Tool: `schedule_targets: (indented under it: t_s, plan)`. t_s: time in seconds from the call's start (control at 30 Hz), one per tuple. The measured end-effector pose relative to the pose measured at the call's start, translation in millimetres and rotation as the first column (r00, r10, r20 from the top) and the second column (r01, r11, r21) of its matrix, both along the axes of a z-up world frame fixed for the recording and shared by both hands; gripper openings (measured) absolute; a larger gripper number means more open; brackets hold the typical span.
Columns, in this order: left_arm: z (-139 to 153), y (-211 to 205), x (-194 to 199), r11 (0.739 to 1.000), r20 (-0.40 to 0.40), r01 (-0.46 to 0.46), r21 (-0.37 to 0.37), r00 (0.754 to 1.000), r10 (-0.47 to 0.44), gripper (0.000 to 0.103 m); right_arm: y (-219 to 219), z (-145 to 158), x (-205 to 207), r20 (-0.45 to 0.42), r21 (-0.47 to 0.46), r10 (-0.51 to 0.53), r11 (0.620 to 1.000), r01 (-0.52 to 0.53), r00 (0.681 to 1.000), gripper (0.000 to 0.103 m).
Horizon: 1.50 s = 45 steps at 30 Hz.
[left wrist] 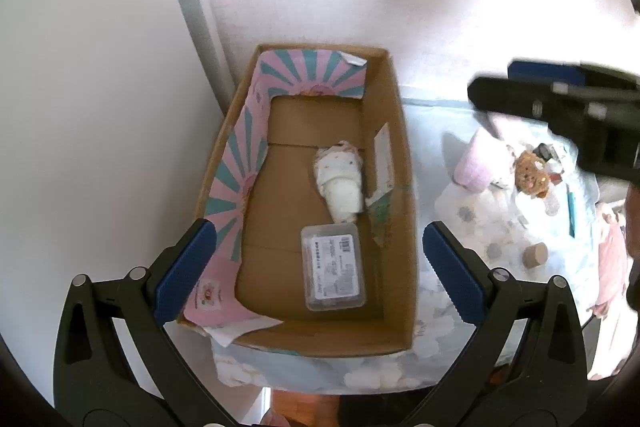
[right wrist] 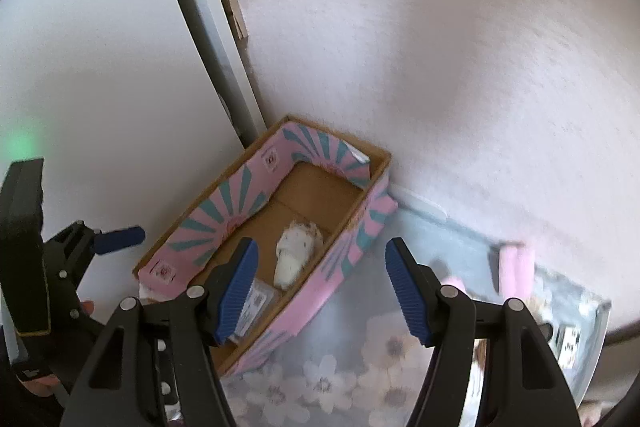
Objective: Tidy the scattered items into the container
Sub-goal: 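Carry both items into the striped cardboard box and open both tools, then grasp the pink fuzzy band with left tool while right tool grasps brown plush bear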
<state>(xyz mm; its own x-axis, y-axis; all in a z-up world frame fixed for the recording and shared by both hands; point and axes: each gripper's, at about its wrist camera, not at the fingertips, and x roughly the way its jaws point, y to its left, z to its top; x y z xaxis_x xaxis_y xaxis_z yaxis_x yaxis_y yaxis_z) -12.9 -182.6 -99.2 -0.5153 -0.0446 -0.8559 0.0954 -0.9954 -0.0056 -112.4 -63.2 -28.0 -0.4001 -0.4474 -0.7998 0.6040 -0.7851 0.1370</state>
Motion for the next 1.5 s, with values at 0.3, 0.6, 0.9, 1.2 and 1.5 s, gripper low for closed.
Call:
schedule_targets:
  t_s: [0.3,0.6,0.9,1.2,1.5]
  plan:
    - [24.7,39.0,7.2,0.998,-0.05,0.045,-0.038,0.998,-0.047,0.103,63.4,24.1,10.2,-0.052,-0.039,-0.085,0.996,0.083,0.995,0.062]
    - [50.1,96.2,-9.8,0.988,-0.115,0.152,-0.01,0.982,-0.152,0.103,184.8,47.6,16.5,-0.098,-0.059,-0.259,0.965,0.254,0.961,0.062]
    - [22.6,160.0,-39.0,0.963,-0.092,0.269,0.023,0.96,-0.266,0.103,262.5,13.6,27.0,-0.054,-0.039,-0.355,0.935,0.353,0.933,0.062]
    - [-44.5,182.9,-68.1,0.943,-0.038,0.332,0.019,0.943,-0.331,0.103,257.8,-56.5,12.7,0.01,-0.018,-0.163,0.986,0.163,0.987,0.062]
    - [-109.1,184.7,-108.3,0.943,-0.014,0.332,0.015,0.943,-0.332,0.094,223.5,-135.1,-33.3,0.015,0.0,0.062,0.998,-0.062,0.998,0.062]
